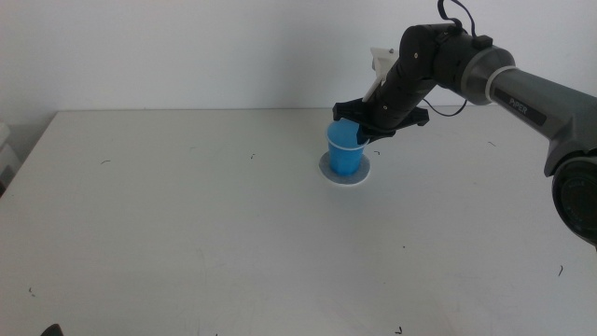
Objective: Place an empty cup on a cup mat.
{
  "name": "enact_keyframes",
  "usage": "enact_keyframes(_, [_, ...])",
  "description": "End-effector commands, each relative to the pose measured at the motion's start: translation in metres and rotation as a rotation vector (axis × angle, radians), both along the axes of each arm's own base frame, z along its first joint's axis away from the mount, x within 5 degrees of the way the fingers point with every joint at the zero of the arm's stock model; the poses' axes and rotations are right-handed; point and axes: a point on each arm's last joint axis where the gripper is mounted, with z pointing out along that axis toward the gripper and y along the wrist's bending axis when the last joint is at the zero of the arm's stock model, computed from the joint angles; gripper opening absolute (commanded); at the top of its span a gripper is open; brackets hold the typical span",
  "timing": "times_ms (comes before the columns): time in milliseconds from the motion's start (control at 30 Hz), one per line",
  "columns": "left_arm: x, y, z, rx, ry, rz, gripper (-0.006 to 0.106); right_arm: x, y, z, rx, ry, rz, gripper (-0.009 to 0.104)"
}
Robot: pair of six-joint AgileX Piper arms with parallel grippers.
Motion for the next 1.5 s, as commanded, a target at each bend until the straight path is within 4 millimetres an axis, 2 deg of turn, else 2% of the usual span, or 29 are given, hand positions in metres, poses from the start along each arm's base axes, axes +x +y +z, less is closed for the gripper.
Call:
enact_keyframes(0, [0.001, 0.0, 0.009, -0.012, -0.085, -0.001, 0.105, -0.001, -0.004, 0.04, 0.034, -0.108, -0.009, -0.001])
enact_keyframes(33, [0.001, 0.0, 0.009, -0.012, -0.085, -0.001, 0.105, -0.001, -0.004, 0.039, 0.034, -0.107, -0.009, -0.001])
enact_keyframes(67, [0.001, 0.0, 0.009, -0.012, -0.085, -0.001, 0.105, -0.001, -0.004, 0.039, 0.032, -0.105, -0.007, 0.009])
enact_keyframes(167, [0.001, 0.0, 0.009, -0.012, -0.085, -0.001, 0.105, -0.001, -0.004, 0.039, 0.029, -0.107, -0.003, 0.022])
enact_keyframes(433, [0.001, 0.0, 0.009, -0.012, -0.085, -0.001, 0.105, -0.001, -0.004, 0.049, 0.041, -0.137, -0.005, 0.068])
enact_keyframes(567, [0.001, 0.0, 0.009, -0.012, -0.085, -0.001, 0.105, -0.006, -0.01, 0.075, 0.052, -0.195, -0.01, 0.079])
enact_keyframes(733, [0.001, 0.0, 0.009, -0.012, -0.085, -0.001, 0.105, -0.021, -0.029, 0.122, 0.043, -0.257, 0.005, 0.08])
enact_keyframes(900, [0.001, 0.0, 0.009, -0.012, -0.085, -0.001, 0.105, -0.054, -0.057, 0.189, 0.027, -0.357, 0.021, 0.08])
enact_keyframes(1000, [0.001, 0.0, 0.009, -0.012, -0.085, -0.001, 0.105, -0.08, -0.07, 0.22, 0.001, -0.384, 0.05, 0.08])
enact_keyframes(1100, [0.001, 0.0, 0.009, -0.012, -0.085, -0.001, 0.105, -0.107, -0.081, 0.243, -0.045, -0.387, 0.083, 0.079])
enact_keyframes(1233, [0.001, 0.0, 0.009, -0.012, -0.085, -0.001, 0.105, -0.145, -0.096, 0.259, -0.101, -0.403, 0.071, 0.079])
enact_keyframes(1400, [0.001, 0.0, 0.009, -0.012, -0.085, -0.001, 0.105, -0.201, -0.114, 0.268, -0.121, -0.465, 0.042, 0.079])
enact_keyframes(1467, [0.001, 0.0, 0.009, -0.012, -0.085, -0.001, 0.105, -0.223, -0.121, 0.265, -0.13, -0.487, 0.031, 0.079])
